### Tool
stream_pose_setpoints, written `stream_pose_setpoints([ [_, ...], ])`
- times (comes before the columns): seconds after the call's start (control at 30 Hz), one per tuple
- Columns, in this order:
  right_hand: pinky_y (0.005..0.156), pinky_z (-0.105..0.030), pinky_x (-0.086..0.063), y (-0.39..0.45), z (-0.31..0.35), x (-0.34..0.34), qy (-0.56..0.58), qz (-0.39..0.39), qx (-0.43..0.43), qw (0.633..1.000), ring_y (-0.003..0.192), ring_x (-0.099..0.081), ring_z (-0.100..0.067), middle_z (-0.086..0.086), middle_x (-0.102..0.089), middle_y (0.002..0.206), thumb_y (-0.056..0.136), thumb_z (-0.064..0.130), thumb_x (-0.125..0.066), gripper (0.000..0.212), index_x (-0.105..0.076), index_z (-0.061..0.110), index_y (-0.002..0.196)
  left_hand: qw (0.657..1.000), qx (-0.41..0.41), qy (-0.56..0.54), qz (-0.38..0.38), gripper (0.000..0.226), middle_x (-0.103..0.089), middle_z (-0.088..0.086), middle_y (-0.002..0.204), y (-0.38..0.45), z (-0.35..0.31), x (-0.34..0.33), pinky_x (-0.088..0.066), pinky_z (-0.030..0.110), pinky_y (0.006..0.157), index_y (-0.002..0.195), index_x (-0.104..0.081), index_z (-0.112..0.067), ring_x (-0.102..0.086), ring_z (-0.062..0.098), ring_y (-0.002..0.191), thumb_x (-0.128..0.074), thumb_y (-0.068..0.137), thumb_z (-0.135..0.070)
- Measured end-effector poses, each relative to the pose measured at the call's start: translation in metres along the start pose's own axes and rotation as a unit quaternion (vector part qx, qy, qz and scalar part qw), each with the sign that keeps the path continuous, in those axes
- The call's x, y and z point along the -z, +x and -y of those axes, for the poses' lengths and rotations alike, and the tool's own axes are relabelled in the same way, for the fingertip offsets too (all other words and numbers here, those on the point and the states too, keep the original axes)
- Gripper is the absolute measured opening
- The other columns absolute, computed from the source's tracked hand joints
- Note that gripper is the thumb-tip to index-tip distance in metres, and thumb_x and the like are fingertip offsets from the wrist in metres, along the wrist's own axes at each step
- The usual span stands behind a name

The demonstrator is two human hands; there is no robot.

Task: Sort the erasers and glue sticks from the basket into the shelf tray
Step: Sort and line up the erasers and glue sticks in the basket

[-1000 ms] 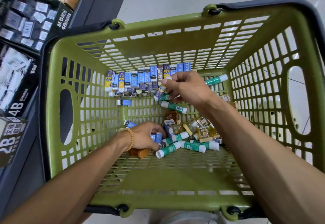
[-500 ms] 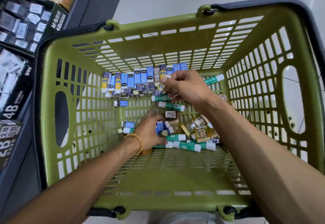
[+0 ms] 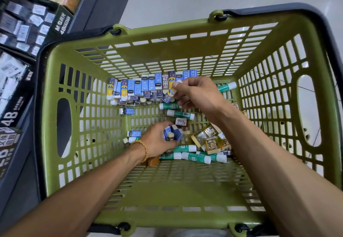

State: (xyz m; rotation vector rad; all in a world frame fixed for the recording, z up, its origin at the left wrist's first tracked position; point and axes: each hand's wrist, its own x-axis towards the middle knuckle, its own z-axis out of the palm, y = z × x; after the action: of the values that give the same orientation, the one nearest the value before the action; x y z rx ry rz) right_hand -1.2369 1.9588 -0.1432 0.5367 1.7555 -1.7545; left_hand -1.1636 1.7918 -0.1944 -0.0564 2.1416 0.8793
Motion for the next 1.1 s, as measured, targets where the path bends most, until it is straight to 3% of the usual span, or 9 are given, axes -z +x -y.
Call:
stream_pose_setpoints([
  [0.07, 0.056, -0.027, -0.049, 0.000, 0.000, -0.001, 0.000, 0.001, -0.002, 1.000, 0.058, -0.061, -0.014, -0.008, -0.071, 0.075, 0.095, 0.023, -0.066, 0.023, -0.066, 0.002, 0.088, 0.999, 0.018, -0.045, 0.019, 0.021, -0.068, -0.002, 0.075, -0.001, 0.001, 0.005, -0.052, 0.033, 0.065, 0.082, -0.063, -0.021, -0.064, 0.019, 0.070, -0.079, 0.072, -0.012],
  [0.17, 0.058, -0.027, -0.050, 0.002, 0.002, -0.002, -0.006, 0.018, 0.001, 1.000, 0.061, -0.061, -0.014, -0.009, -0.070, 0.080, 0.099, 0.022, -0.061, 0.027, -0.066, -0.005, 0.098, 0.993, 0.041, -0.105, 0.019, 0.024, -0.063, -0.010, 0.063, -0.011, 0.002, 0.017, -0.046, 0.024, 0.059, 0.078, -0.062, -0.021, -0.056, 0.010, 0.060, -0.078, 0.074, -0.004],
  [0.43, 0.050, -0.023, -0.046, 0.019, 0.015, -0.048, -0.087, 0.047, 0.040, 0.994, 0.051, -0.054, -0.014, -0.015, -0.066, 0.079, 0.099, 0.015, -0.058, 0.018, -0.065, 0.002, 0.088, 0.952, 0.107, -0.264, -0.113, 0.022, -0.067, 0.003, 0.074, -0.066, -0.010, 0.069, -0.048, 0.026, 0.063, 0.091, -0.070, -0.011, -0.057, 0.013, 0.065, -0.076, 0.076, 0.002],
  [0.5, 0.057, -0.031, -0.050, 0.033, 0.015, -0.065, -0.147, 0.045, 0.054, 0.987, 0.052, -0.057, -0.019, -0.023, -0.071, 0.082, 0.097, 0.016, -0.060, 0.023, -0.066, 0.001, 0.082, 0.931, 0.113, -0.309, -0.156, 0.023, -0.067, 0.008, 0.078, -0.080, -0.011, 0.080, -0.047, 0.027, 0.062, 0.090, -0.070, -0.014, -0.057, 0.019, 0.069, -0.074, 0.077, 0.004],
  [0.6, 0.069, -0.048, -0.057, 0.050, 0.013, -0.087, -0.208, 0.044, 0.057, 0.976, 0.063, -0.061, -0.028, -0.031, -0.070, 0.087, 0.094, 0.017, -0.058, 0.026, -0.063, 0.000, 0.075, 0.894, 0.117, -0.384, -0.202, 0.026, -0.065, 0.020, 0.088, -0.100, -0.013, 0.086, -0.043, 0.037, 0.074, 0.087, -0.068, -0.015, -0.054, 0.027, 0.081, -0.070, 0.078, 0.010],
  [0.73, 0.074, -0.056, -0.057, 0.062, 0.016, -0.111, -0.252, 0.036, 0.085, 0.963, 0.078, -0.069, -0.042, -0.026, -0.070, 0.080, 0.091, 0.020, -0.061, 0.029, -0.062, 0.002, 0.068, 0.878, 0.127, -0.407, -0.217, 0.028, -0.067, 0.012, 0.078, -0.119, -0.013, 0.082, -0.042, 0.032, 0.067, 0.080, -0.068, -0.017, -0.055, 0.023, 0.074, -0.079, 0.069, 0.006],
  [0.87, 0.074, -0.048, -0.058, 0.068, 0.019, -0.127, -0.286, 0.026, 0.120, 0.950, 0.075, -0.072, -0.036, -0.021, -0.072, 0.074, 0.090, 0.022, -0.067, 0.027, -0.069, 0.002, 0.072, 0.871, 0.145, -0.410, -0.229, 0.027, -0.070, 0.008, 0.075, -0.122, -0.008, 0.081, -0.045, 0.029, 0.066, 0.085, -0.070, -0.015, -0.057, 0.019, 0.069, -0.082, 0.067, 0.002],
  [1.0, 0.062, -0.036, -0.048, 0.065, 0.017, -0.130, -0.367, -0.009, 0.189, 0.911, 0.069, -0.066, -0.032, -0.019, -0.069, 0.067, 0.088, 0.033, -0.072, 0.035, -0.072, 0.002, 0.072, 0.875, 0.162, -0.400, -0.218, 0.025, -0.074, 0.011, 0.082, -0.126, -0.003, 0.081, -0.049, 0.033, 0.069, 0.093, -0.071, -0.014, -0.062, 0.019, 0.068, -0.077, 0.074, 0.001],
  [1.1, 0.060, -0.034, -0.047, 0.061, 0.012, -0.130, -0.380, -0.037, 0.192, 0.904, 0.068, -0.063, -0.033, -0.016, -0.067, 0.067, 0.089, 0.037, -0.070, 0.039, -0.066, 0.004, 0.069, 0.887, 0.163, -0.380, -0.204, 0.025, -0.075, 0.009, 0.081, -0.129, -0.004, 0.081, -0.051, 0.024, 0.065, 0.096, -0.072, -0.016, -0.065, 0.013, 0.068, -0.077, 0.075, -0.002],
])
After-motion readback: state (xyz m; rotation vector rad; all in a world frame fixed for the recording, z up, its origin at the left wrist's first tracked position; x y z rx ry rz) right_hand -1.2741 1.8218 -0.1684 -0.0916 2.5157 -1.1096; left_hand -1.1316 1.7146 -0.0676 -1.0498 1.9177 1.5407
